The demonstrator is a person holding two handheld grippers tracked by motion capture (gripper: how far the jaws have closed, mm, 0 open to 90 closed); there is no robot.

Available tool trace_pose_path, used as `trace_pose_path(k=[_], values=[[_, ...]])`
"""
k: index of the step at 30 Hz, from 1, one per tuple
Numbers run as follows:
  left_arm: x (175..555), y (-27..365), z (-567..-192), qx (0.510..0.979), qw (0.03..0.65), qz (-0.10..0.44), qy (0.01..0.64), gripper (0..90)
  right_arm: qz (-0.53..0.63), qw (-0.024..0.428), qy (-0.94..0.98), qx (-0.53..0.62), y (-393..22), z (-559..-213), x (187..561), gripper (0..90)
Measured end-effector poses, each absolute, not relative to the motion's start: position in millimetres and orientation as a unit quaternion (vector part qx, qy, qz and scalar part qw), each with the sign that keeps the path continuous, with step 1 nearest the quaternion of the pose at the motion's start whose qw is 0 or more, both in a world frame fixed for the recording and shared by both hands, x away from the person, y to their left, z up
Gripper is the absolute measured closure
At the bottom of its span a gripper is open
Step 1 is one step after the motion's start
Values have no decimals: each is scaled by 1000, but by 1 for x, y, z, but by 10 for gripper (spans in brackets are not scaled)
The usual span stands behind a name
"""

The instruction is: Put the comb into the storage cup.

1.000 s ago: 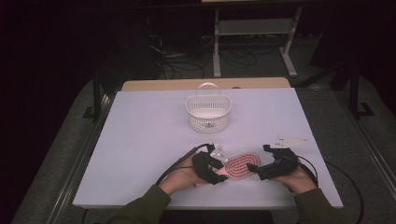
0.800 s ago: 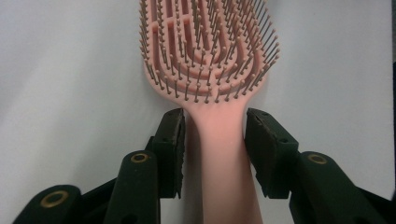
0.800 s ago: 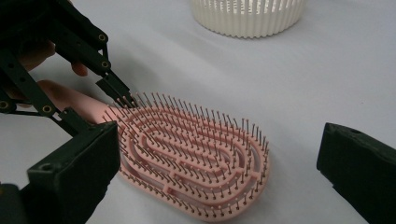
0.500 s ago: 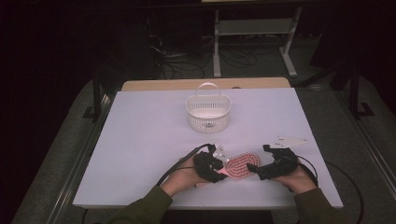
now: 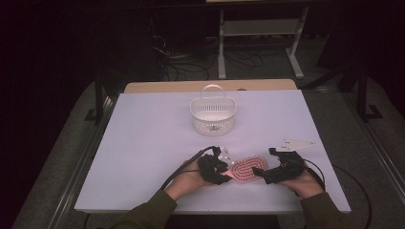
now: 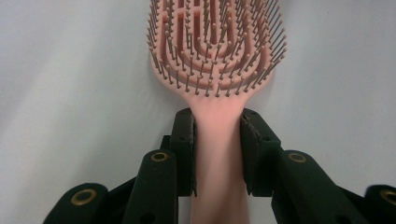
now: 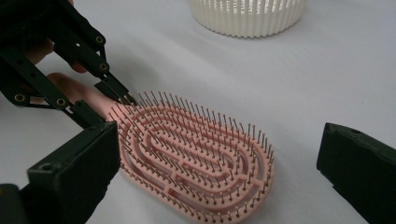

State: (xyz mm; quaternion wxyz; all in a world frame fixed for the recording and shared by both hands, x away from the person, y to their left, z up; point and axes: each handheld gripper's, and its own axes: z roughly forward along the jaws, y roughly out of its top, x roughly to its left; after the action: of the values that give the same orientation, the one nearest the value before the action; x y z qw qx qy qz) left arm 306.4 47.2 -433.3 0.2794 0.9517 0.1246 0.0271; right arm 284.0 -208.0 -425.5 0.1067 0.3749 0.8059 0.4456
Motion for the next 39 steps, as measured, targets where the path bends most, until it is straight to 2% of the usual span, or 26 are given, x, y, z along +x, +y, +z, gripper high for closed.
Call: trace_pose_path(k=[21,39], values=[[309,53,-433,946,292,19,137,705,447,107,804,377,-209,-425,284,0],[321,80,-423,930,329,12,166,705,451,107,801,378,-210,-425,284,0]])
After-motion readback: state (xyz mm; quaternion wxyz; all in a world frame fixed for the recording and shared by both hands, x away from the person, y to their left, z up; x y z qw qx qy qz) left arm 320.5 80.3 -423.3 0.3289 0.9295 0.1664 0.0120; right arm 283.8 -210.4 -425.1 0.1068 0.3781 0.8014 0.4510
